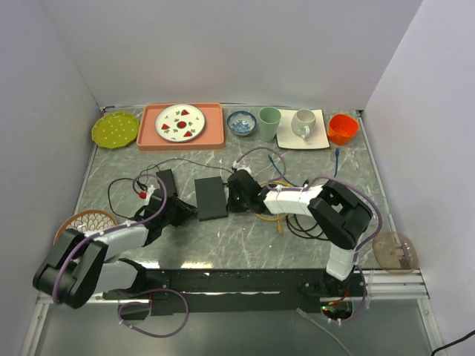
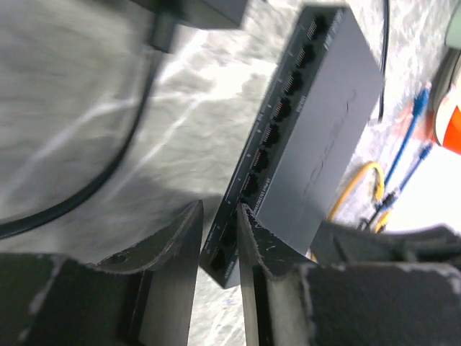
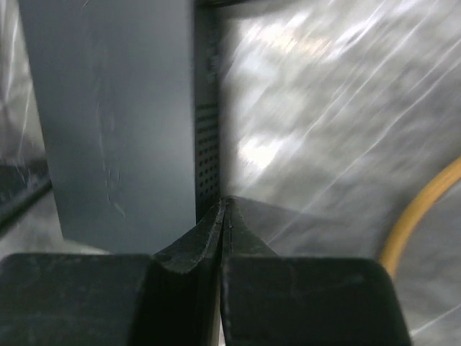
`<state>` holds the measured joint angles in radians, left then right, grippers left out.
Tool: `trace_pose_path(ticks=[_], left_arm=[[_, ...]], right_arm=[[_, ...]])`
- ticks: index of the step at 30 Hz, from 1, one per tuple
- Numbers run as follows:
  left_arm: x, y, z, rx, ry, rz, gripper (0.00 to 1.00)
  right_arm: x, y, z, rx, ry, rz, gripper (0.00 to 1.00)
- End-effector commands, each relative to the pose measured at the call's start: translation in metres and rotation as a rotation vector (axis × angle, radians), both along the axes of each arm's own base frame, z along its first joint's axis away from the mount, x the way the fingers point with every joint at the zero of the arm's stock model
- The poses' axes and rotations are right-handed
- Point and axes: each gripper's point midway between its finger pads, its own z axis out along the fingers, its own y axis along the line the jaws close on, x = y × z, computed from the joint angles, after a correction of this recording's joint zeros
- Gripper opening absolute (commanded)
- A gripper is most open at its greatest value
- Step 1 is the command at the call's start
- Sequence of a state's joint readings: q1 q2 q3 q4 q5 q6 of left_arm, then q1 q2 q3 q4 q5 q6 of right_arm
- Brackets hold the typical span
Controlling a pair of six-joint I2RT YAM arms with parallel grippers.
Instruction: Pull the plug from the switch port
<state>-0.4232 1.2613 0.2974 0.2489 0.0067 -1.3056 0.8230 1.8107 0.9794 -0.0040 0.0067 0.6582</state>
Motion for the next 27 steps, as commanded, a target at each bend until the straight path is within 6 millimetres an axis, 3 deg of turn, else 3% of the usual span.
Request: trace_pose_path(ticks=[1,7,10,12,20,25,27], left_arm=[[-0.011,0.012,-0.001,0.042,0.012,0.04,0.34],[0.0,0.021,0.018,0.104,-0.035,0.065,0.35],[0.008,0.022,0.028,0.135,-0.046,0.067,0.35],[0.011,0.025,0.035,0.158,-0.05,0.076,0.35],[0.022,0.03,0.074,0.129,-0.176,0.12,0.37],[0.03,0.007,0.074,0.071,-0.186,0.044,0.36],[0.028,-0.004,0.063,0.062,-0.148,-0.006,0.35]], right_arm=[[-0.055,0.027,0.003,0.036,0.058,0.098,0.0],[-0.069,0.047,0.014,0.054,0.037,0.159,0.0],[-0.068,0.044,0.023,0.042,0.014,0.153,0.0],[-0.063,0.032,0.028,0.013,-0.02,0.124,0.0],[-0.036,-0.026,0.08,-0.028,-0.232,-0.025,0.0],[-0.002,-0.039,0.077,-0.044,-0.201,-0.063,0.0],[0.014,-0.045,0.073,-0.054,-0.182,-0.084,0.0]])
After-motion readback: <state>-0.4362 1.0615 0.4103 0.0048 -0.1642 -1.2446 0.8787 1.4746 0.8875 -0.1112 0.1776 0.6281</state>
